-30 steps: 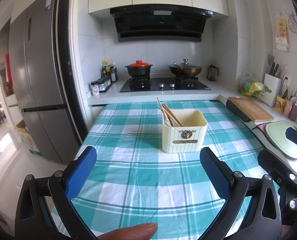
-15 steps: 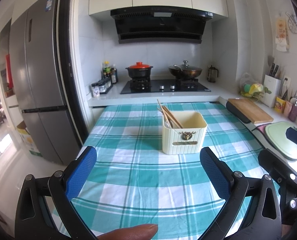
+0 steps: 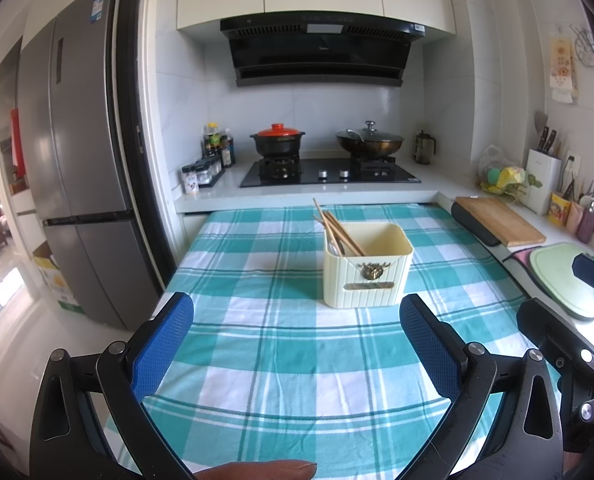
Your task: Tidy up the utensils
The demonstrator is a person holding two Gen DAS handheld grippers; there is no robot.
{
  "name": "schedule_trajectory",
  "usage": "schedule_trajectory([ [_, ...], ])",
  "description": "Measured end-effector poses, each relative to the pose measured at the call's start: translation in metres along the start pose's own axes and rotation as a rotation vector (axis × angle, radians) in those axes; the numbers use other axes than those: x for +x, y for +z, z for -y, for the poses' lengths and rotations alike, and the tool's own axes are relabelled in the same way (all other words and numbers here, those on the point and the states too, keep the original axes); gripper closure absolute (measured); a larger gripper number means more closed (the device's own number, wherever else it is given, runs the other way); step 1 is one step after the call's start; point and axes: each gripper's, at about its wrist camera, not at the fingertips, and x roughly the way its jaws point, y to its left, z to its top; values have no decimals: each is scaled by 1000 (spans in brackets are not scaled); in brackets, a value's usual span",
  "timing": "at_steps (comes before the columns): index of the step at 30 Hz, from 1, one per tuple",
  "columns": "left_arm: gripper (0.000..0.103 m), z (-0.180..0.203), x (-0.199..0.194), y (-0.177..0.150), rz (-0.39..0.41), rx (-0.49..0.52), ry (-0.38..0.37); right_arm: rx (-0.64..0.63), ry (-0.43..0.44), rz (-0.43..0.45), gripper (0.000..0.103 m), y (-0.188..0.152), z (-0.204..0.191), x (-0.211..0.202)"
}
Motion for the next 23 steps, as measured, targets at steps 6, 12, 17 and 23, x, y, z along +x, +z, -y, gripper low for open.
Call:
schedule_trajectory([
  [6, 0, 0, 0, 0, -2, 0, 0, 1, -2, -1, 0, 0, -1, 0],
  [12, 0, 0, 0, 0, -1, 1, -2, 1, -1, 1, 0, 0, 0, 0],
  [17, 0, 2, 1, -4, 2, 8, -10, -1, -1, -2, 0, 0, 0, 0],
  [23, 0, 2, 2, -9, 7, -3, 4, -1, -3, -7, 0, 1, 5, -2],
])
